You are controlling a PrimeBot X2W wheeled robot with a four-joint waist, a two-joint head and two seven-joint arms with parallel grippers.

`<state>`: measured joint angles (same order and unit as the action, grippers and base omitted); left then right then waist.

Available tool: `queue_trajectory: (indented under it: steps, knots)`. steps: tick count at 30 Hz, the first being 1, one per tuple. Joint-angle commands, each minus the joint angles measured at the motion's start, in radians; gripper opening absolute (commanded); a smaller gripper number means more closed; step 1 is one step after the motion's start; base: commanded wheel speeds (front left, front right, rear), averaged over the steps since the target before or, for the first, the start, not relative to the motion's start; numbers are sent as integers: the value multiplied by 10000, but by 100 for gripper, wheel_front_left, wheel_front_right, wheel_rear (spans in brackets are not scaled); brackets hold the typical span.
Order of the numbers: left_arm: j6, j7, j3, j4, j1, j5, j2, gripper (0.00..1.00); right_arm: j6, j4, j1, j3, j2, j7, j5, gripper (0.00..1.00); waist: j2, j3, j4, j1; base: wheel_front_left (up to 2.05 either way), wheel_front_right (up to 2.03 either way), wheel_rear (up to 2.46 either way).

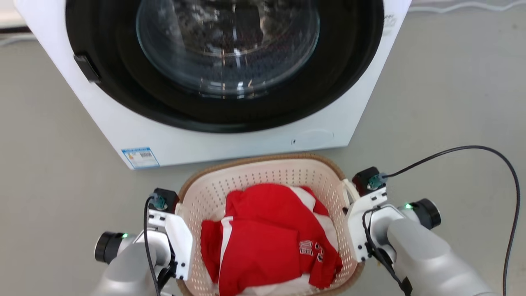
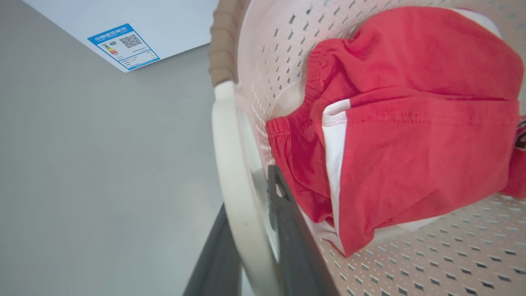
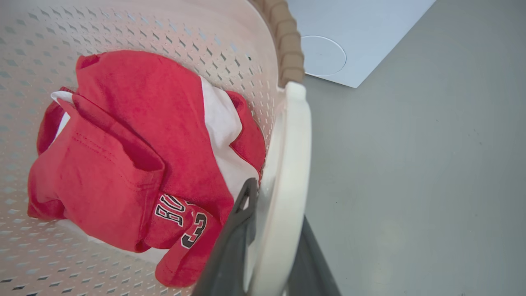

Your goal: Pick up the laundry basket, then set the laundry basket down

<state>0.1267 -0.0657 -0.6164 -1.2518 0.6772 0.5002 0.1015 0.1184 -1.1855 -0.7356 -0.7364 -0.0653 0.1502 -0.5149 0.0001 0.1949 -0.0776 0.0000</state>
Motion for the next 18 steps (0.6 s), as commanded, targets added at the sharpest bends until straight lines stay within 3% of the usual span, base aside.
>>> queue_trajectory:
  steps: [1, 9, 18]
  knots:
    - [40, -182, -116, 363, -81, 155, 309, 0, 123, 344, 308, -431, 151, 142, -110, 0, -1, -600, -33, 0, 0, 0, 0]
    - [40, -811, -989, 821, -600, 983, 552, 0, 123, 624, 565, -1257, 151, 881, -871, 0, -1, -1427, -49, 0, 0, 0, 0]
    - [40, -1044, -1647, 1003, -574, 1560, 675, 0, 123, 957, 584, -1949, 151, 1085, -1584, 0, -1, -1658, -68, 0, 0, 0, 0]
